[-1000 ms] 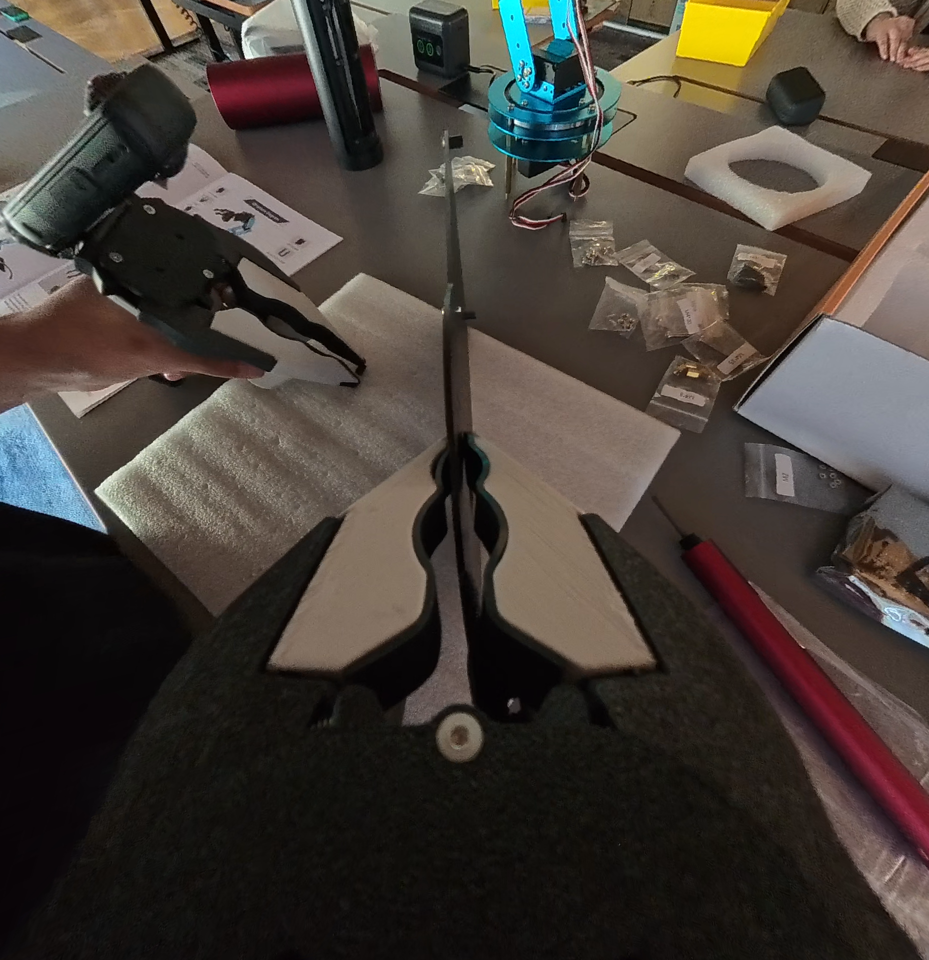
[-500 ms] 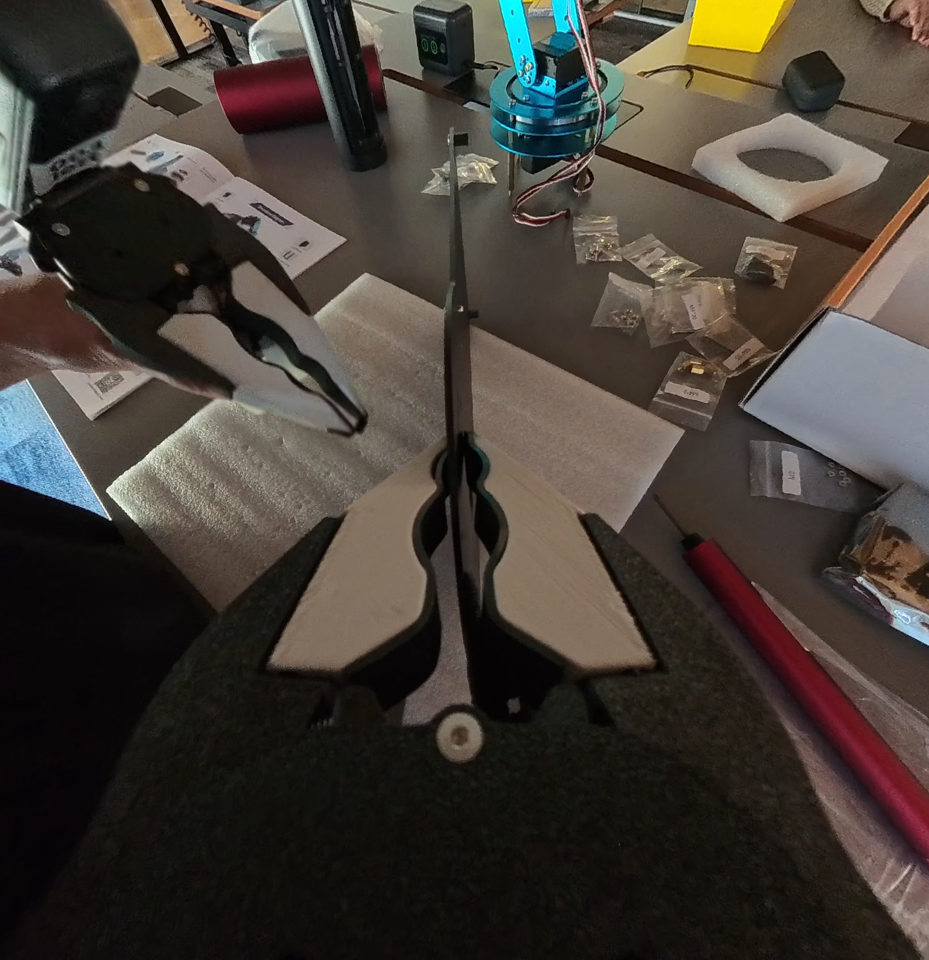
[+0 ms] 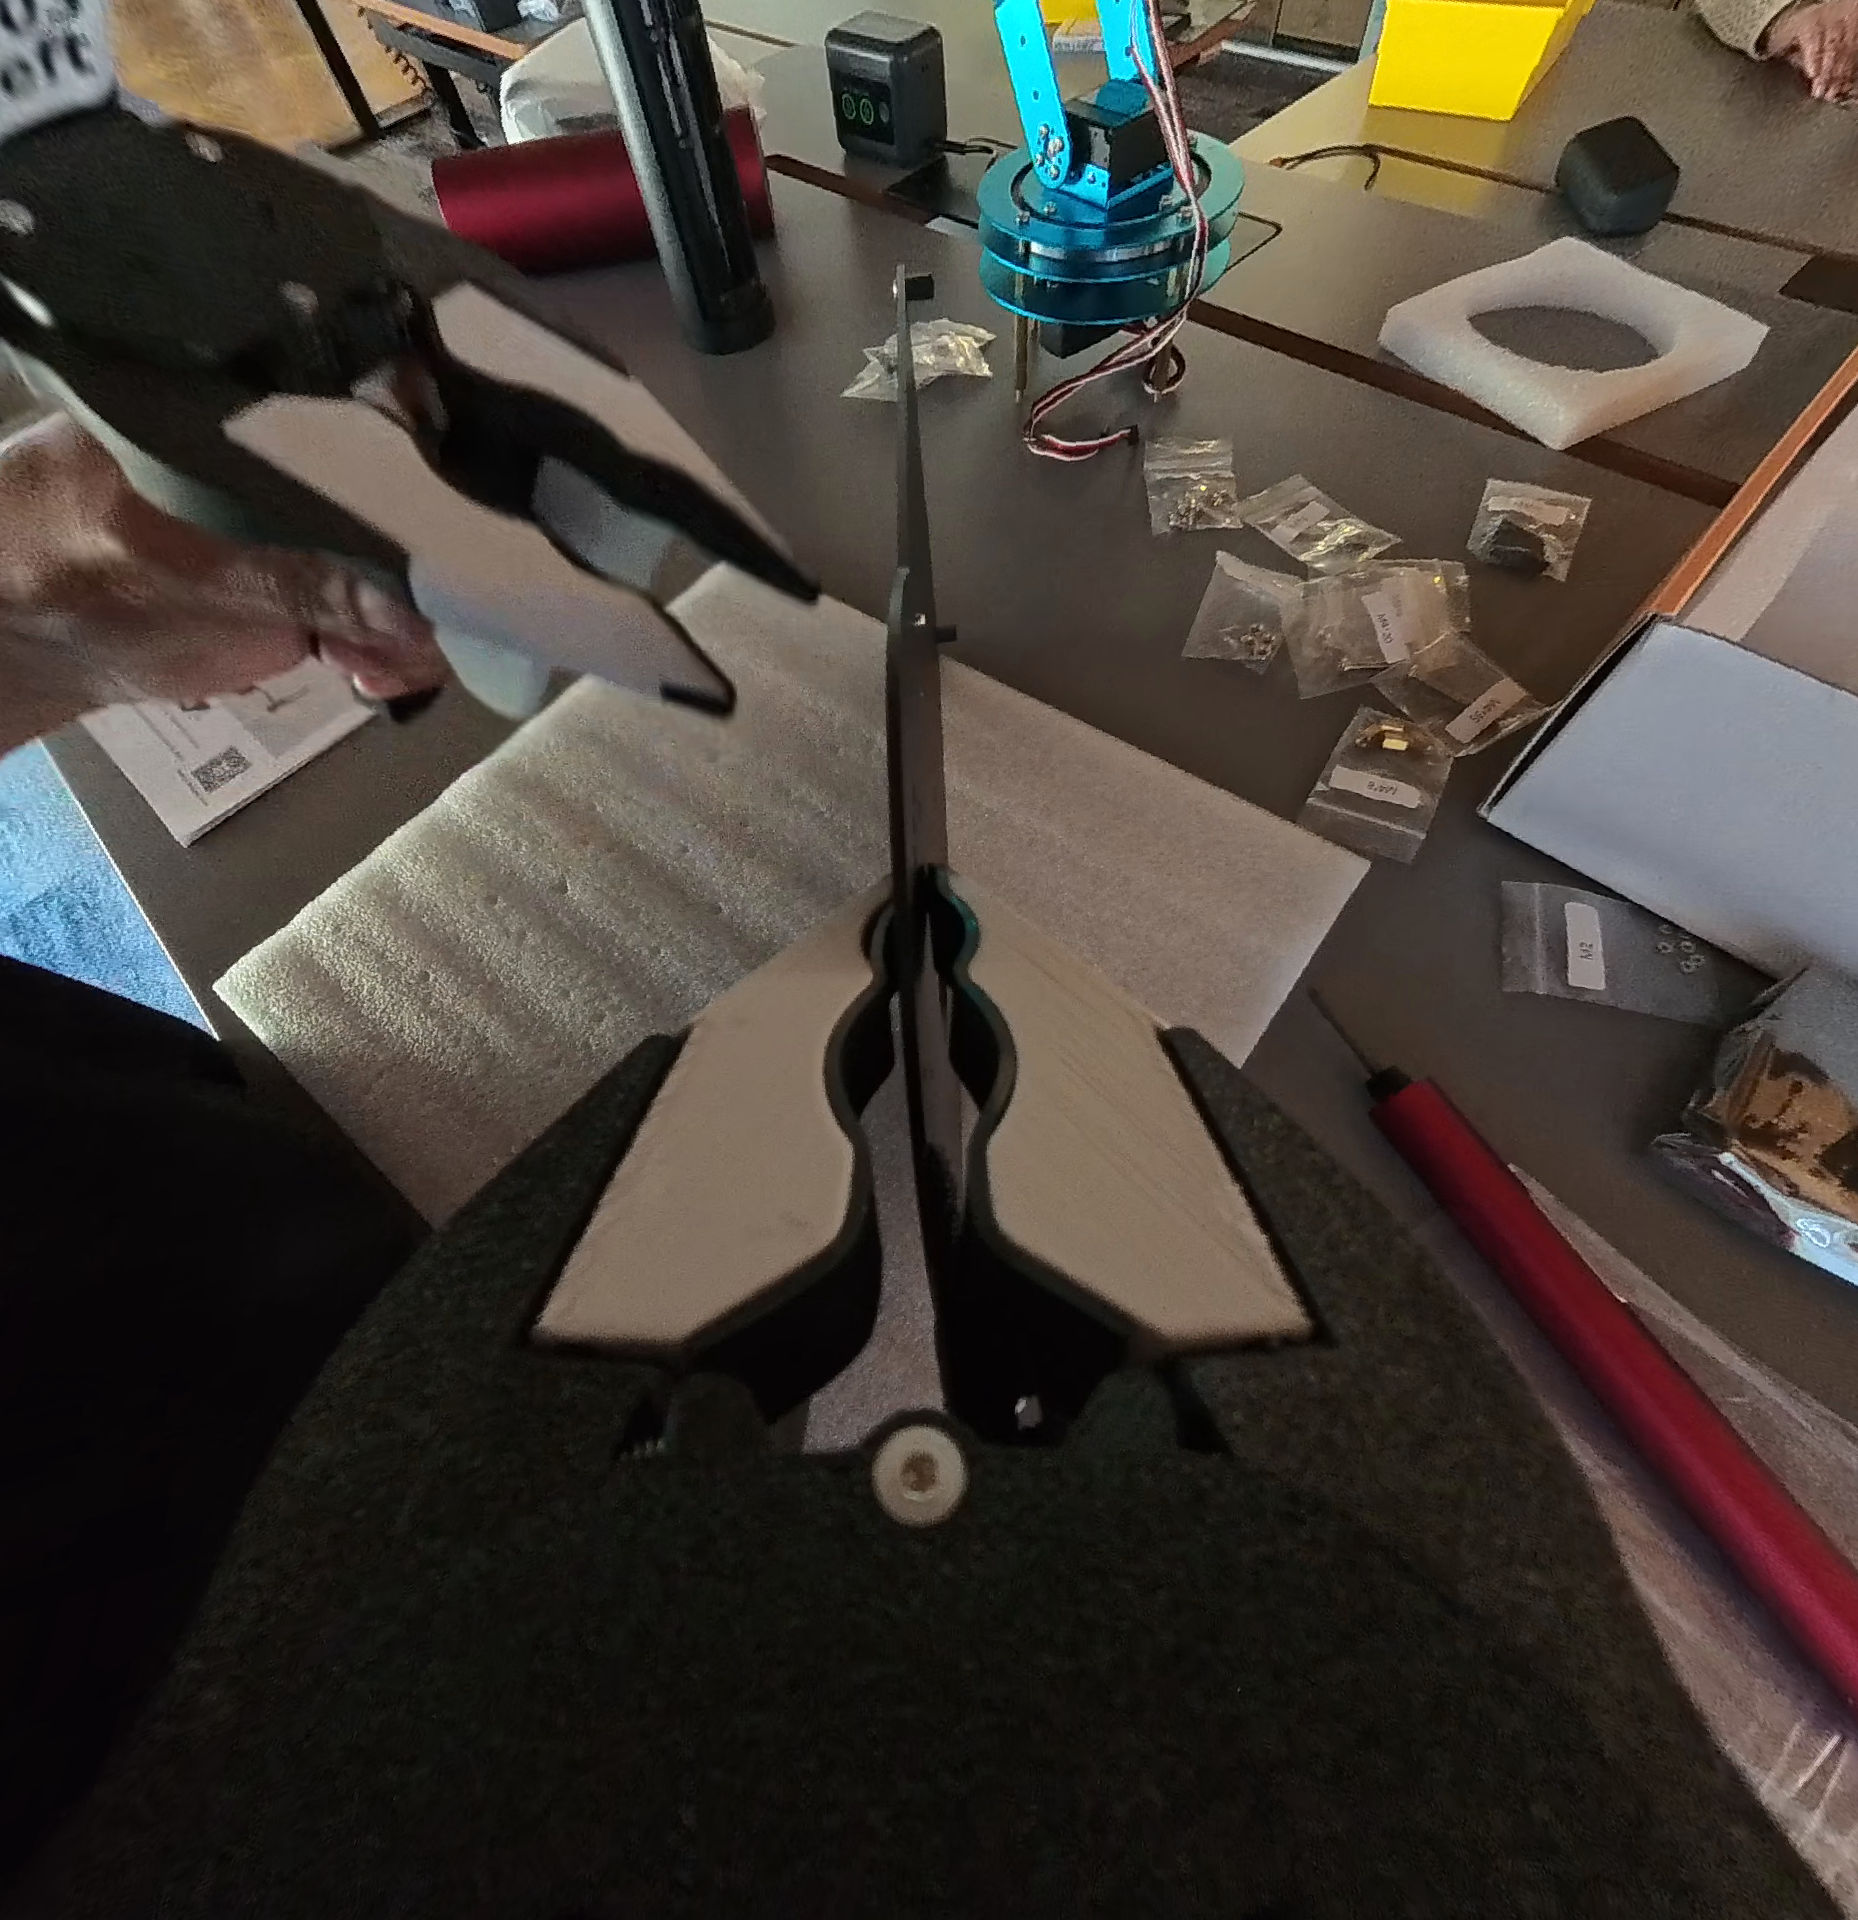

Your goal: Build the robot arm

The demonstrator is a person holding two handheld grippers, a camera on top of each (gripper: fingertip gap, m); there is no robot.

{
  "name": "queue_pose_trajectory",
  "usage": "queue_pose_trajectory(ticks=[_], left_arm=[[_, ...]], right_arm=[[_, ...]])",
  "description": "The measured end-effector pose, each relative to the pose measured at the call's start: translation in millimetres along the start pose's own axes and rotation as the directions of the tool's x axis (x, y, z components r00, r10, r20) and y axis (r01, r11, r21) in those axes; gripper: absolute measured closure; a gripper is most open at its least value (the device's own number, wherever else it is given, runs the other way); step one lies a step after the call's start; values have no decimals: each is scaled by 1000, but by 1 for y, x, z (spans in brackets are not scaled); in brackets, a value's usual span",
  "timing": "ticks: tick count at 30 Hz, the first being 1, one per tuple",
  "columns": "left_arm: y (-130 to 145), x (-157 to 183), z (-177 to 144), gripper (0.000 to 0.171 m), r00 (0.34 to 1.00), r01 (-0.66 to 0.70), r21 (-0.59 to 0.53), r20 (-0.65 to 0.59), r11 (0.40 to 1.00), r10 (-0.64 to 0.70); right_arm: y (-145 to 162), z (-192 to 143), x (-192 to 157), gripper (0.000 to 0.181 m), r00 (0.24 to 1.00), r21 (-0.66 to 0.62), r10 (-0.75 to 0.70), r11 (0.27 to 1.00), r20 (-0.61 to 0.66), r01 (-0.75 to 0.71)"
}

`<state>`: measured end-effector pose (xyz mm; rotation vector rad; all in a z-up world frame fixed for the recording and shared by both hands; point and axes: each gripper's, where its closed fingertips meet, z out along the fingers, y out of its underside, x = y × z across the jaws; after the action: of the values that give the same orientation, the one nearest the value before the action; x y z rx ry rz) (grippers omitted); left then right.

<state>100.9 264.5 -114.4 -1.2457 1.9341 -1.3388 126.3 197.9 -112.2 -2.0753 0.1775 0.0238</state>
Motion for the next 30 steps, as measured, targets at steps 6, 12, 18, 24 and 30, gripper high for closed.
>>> queue_pose_trajectory(ticks=[6, 12, 18, 24, 30], left_arm=[[-37, -23, -13, 126, 934, -342, -6, 110, 940, 341], [-23, -32, 9, 125, 813, -582, -309, -224, 752, 537], [1, -42, 23, 155, 718, -696, -447, -438, 562, 541], [-8, -38, -11, 168, 717, -697, -537, -522, 475, 462], [-23, -10, -60, 167, 751, -660, -558, -504, 504, 426]], right_arm=[[0, 0, 1, 180, 1000, -4, -5, 1000, 1, 5], [0, 0, -1, 180, 999, -26, -36, 999, 11, 36], [0, 0, -1, 181, 999, -30, -34, 999, 0, 34], [-27, -4, -12, 179, 997, -42, -81, 996, 10, 81], [-48, -22, -51, 180, 990, 0, 1, 1000, 141, -1]])
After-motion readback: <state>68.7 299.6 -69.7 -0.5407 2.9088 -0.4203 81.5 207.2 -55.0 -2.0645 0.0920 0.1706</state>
